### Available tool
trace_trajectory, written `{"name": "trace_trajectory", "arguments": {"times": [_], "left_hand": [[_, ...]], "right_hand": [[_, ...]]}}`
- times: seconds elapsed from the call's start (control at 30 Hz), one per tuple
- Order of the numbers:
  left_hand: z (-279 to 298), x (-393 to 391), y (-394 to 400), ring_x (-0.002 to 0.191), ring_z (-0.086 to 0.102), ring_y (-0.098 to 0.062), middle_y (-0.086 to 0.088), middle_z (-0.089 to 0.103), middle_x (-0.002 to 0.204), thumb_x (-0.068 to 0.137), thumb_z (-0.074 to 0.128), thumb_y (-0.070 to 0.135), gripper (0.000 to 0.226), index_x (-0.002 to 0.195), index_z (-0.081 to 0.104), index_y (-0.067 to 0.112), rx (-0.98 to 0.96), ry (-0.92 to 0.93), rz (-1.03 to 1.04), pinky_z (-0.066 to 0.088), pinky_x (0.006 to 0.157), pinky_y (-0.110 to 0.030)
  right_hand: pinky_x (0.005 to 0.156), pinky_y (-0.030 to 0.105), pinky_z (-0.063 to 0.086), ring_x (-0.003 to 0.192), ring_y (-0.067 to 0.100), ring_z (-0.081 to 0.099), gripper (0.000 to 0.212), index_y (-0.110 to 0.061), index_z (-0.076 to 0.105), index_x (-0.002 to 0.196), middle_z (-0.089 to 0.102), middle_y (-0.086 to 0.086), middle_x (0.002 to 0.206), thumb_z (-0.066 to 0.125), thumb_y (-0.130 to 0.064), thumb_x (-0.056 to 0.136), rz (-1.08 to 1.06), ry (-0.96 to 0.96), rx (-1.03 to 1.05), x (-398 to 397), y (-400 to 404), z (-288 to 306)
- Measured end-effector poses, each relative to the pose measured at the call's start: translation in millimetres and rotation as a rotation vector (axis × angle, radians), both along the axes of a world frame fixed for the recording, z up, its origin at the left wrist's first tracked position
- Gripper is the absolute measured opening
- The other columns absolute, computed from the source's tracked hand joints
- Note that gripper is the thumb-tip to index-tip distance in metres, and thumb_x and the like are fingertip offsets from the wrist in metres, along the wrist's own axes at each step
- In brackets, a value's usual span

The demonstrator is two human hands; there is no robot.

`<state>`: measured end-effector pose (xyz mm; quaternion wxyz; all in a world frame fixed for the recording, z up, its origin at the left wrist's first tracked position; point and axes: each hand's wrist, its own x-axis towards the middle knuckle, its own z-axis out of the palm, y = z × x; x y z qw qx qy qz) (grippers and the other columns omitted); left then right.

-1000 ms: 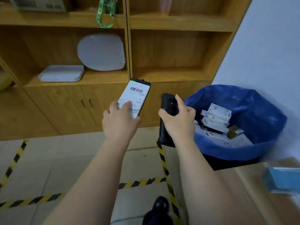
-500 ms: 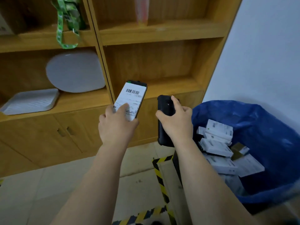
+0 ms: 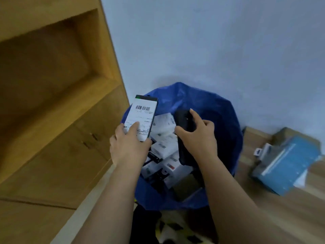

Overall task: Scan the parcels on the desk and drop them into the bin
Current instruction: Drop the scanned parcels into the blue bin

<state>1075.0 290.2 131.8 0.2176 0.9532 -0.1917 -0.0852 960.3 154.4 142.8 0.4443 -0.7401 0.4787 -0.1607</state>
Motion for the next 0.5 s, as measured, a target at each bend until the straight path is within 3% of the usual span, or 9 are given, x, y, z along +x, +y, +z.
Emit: {"name": "trace_trajectory", "arguments": {"times": [0.1,0.27,0.5], "left_hand": [[-15.4,21.8,-51.1,0.132,0.031,-0.034,-0.004,0.021,0.157,0.087,0.061,0.049,0.067,0.148,0.036,0.038,0.024,0.018,-0.180,0.033,0.106,-0.043],[-45.3,55.7,-112.5,0.130,0.032,-0.034,-0.006,0.022,0.155,0.087,0.063,0.050,0.067,0.147,0.037,0.036,0.087,0.032,-0.430,0.036,0.104,-0.045],[-110.3,81.8,-150.8,0.129,0.032,-0.037,-0.010,0.023,0.154,0.087,0.064,0.049,0.070,0.149,0.035,0.033,0.245,0.131,-0.621,0.035,0.104,-0.046]], "right_hand": [[0.084,0.032,0.040,0.111,0.021,0.052,0.075,-0.048,0.029,0.152,0.029,0.000,0.147,0.066,-0.051,0.086,-0.164,0.047,0.010,-5.8,-32.4,-13.6],[0.081,0.032,0.039,0.102,0.015,0.045,0.073,-0.049,0.031,0.150,0.030,0.000,0.149,0.066,-0.052,0.086,-0.397,0.110,0.065,-4.0,-62.9,-45.6],[0.084,0.035,0.044,0.107,0.022,0.052,0.075,-0.049,0.030,0.150,0.029,0.000,0.147,0.066,-0.053,0.085,-0.585,0.247,0.218,11.3,-65.2,-112.1]]}}
